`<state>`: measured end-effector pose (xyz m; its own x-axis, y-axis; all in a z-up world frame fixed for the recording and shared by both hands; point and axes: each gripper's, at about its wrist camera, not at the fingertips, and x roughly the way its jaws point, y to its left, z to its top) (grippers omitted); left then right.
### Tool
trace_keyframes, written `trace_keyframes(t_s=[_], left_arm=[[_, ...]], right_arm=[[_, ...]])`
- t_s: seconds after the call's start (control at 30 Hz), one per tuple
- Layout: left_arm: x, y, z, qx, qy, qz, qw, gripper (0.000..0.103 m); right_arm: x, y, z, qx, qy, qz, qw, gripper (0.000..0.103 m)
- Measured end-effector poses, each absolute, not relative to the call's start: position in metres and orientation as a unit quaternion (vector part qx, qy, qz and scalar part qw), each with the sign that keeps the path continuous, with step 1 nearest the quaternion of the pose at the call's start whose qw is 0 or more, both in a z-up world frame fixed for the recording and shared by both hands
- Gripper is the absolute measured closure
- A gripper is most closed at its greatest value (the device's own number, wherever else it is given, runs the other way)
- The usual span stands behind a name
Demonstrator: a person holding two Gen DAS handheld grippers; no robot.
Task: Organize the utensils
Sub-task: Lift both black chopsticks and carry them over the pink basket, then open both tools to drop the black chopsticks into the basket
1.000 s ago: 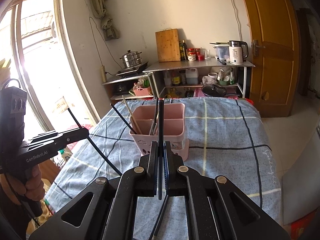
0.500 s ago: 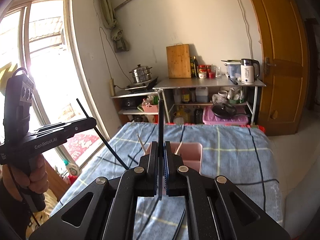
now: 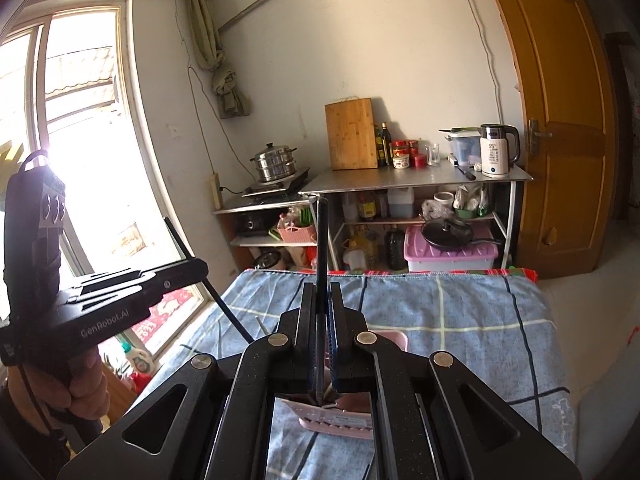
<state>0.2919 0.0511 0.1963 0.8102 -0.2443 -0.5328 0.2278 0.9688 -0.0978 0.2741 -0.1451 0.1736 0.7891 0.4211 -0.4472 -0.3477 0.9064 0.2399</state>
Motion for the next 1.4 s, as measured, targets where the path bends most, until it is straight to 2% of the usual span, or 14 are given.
trace_keyframes(t_s=[0.4,0.87,1.03,1.4], left_arm=[[0.307,0.053,0.141,-0.027,0.319,-0.132,0.938,0.099],[0.306,0.055,0.121,-0.04,0.339,-0.144,0.929,0.097],[0.292,0.059,0.137,-0.052,0.314,-0.148,0.936,0.073],[0.24,0.071,0.161,-0.064,0.275,-0.134,0.95,0.069]], right_arm=[[0.293,-0.134,0.135,0.063,0.294,0.201,0.933,0.098],[0.296,-0.133,0.117,0.059,0.337,0.208,0.916,0.097],[0.289,-0.135,0.13,0.06,0.323,0.209,0.921,0.092],[0.248,-0.157,0.146,0.064,0.295,0.204,0.931,0.089]])
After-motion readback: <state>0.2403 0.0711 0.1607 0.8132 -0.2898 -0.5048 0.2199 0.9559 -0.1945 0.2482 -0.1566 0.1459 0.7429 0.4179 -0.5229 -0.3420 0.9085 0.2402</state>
